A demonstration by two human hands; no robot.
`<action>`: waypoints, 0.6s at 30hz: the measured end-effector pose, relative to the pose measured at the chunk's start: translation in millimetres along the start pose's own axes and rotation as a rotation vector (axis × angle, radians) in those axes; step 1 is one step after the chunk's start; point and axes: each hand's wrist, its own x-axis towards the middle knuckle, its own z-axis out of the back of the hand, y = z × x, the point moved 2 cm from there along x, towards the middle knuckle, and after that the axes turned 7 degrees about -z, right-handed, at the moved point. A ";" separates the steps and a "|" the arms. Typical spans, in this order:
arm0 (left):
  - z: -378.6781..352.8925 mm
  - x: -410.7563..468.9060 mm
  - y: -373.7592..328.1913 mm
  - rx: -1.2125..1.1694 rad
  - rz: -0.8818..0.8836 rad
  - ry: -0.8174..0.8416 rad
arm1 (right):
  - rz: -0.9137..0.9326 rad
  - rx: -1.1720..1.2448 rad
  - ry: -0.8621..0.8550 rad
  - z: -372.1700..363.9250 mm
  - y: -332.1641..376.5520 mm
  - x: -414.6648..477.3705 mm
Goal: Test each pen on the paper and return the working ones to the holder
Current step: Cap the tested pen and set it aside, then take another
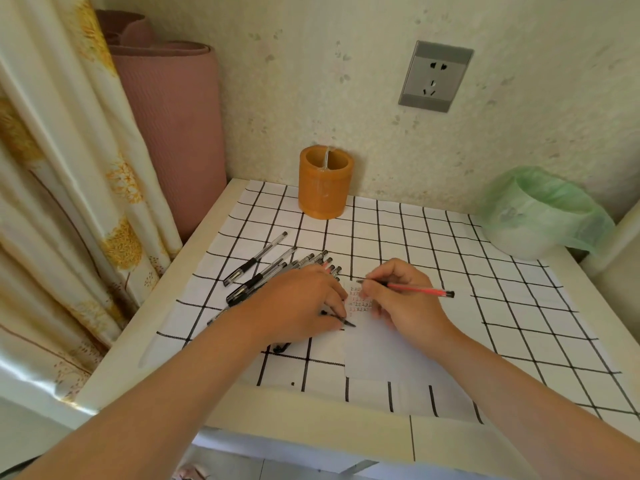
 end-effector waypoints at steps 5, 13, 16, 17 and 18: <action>16.1 -2.8 4.3 -0.042 0.064 -0.133 | 0.088 -0.011 -0.009 13.9 10.0 1.9; 27.2 -5.8 11.8 -0.106 0.195 -0.258 | -0.053 0.081 0.086 24.0 21.4 0.9; 27.0 -4.2 12.9 -0.117 0.217 -0.265 | 0.018 -0.135 0.064 25.7 24.2 1.7; 27.2 -3.4 13.8 -0.118 0.224 -0.264 | 0.034 -0.214 0.059 25.2 24.0 2.1; 27.7 -2.6 14.4 -0.119 0.230 -0.262 | 0.047 -0.288 0.053 24.0 23.1 2.5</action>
